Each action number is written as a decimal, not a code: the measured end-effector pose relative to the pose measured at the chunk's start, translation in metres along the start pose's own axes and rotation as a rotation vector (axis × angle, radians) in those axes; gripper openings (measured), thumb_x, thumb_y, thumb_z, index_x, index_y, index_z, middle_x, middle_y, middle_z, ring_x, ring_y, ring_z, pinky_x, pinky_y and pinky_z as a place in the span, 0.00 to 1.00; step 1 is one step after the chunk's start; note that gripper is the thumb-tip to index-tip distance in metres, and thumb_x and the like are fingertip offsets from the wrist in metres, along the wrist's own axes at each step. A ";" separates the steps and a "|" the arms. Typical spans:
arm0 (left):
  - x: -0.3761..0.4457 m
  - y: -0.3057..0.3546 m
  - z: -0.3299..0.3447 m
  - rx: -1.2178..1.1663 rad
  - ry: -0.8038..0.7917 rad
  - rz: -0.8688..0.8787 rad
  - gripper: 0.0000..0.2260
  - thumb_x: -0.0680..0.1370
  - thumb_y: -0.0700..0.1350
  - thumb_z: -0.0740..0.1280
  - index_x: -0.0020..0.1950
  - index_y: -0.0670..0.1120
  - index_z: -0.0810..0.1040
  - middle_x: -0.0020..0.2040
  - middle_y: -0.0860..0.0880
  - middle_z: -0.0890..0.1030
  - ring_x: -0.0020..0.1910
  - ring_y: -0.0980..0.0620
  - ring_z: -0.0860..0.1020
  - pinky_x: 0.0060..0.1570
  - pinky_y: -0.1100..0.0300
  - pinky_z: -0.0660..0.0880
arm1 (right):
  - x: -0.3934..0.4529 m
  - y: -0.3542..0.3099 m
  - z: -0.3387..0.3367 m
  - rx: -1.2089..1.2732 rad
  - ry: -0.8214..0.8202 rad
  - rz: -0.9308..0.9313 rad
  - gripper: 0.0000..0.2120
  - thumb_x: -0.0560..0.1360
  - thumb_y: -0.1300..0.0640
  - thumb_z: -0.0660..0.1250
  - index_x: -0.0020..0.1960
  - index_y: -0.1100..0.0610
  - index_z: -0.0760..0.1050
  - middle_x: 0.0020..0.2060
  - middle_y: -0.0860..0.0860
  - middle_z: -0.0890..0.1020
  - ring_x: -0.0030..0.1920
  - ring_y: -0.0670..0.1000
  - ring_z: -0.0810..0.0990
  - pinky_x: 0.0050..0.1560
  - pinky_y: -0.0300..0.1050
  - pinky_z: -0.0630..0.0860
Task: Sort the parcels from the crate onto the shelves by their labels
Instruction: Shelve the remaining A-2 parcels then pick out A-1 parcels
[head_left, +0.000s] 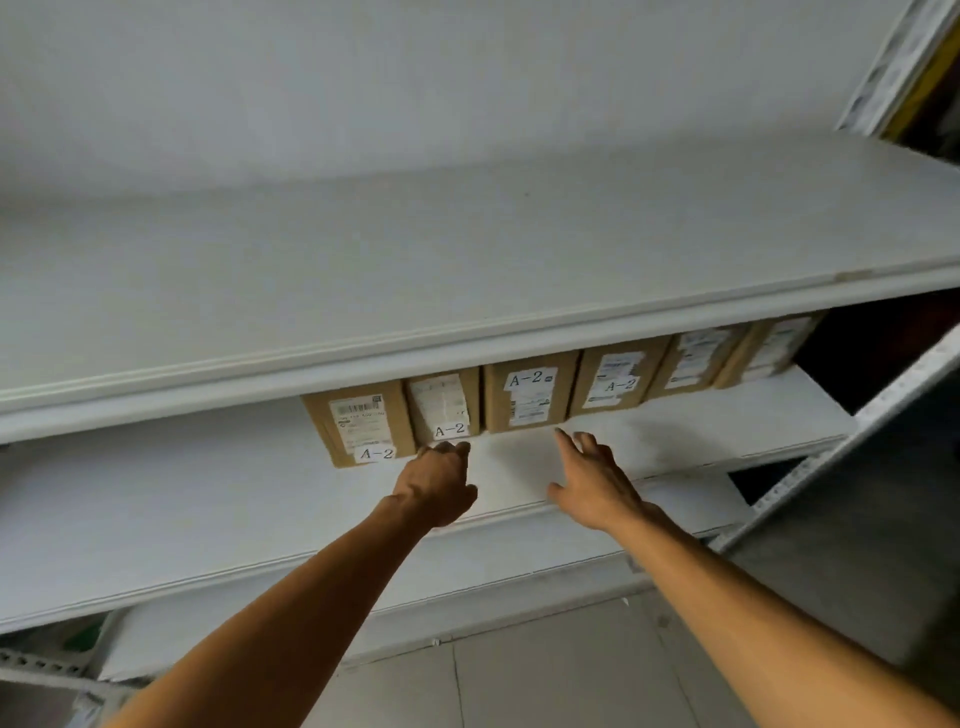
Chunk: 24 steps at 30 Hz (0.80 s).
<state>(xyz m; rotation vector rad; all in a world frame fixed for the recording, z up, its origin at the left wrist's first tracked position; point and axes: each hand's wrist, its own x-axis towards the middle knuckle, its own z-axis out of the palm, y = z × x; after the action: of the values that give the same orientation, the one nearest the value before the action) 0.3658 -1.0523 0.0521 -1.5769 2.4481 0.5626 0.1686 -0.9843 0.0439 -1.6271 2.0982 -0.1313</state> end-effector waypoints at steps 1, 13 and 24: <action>0.001 0.027 -0.002 0.027 -0.001 0.064 0.26 0.80 0.50 0.65 0.76 0.45 0.63 0.72 0.42 0.72 0.69 0.42 0.71 0.67 0.49 0.71 | -0.011 0.021 -0.015 -0.016 0.023 0.050 0.37 0.80 0.50 0.64 0.81 0.53 0.47 0.78 0.57 0.55 0.76 0.61 0.58 0.72 0.55 0.66; -0.051 0.379 -0.087 0.182 0.168 0.768 0.31 0.79 0.56 0.66 0.79 0.50 0.60 0.77 0.45 0.65 0.75 0.42 0.65 0.72 0.49 0.66 | -0.235 0.223 -0.214 -0.063 0.497 0.545 0.36 0.78 0.48 0.67 0.79 0.54 0.55 0.75 0.59 0.61 0.73 0.63 0.62 0.71 0.54 0.66; -0.164 0.576 -0.118 0.236 0.258 1.269 0.32 0.76 0.60 0.66 0.77 0.53 0.61 0.77 0.46 0.62 0.75 0.39 0.61 0.73 0.46 0.61 | -0.455 0.277 -0.275 -0.159 0.785 0.966 0.36 0.77 0.44 0.67 0.79 0.50 0.56 0.77 0.56 0.60 0.76 0.63 0.59 0.72 0.58 0.66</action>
<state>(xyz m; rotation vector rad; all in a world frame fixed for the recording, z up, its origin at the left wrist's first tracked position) -0.0791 -0.7511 0.3413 0.1744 3.2986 0.1578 -0.1122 -0.5376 0.3278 -0.4571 3.3167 -0.3109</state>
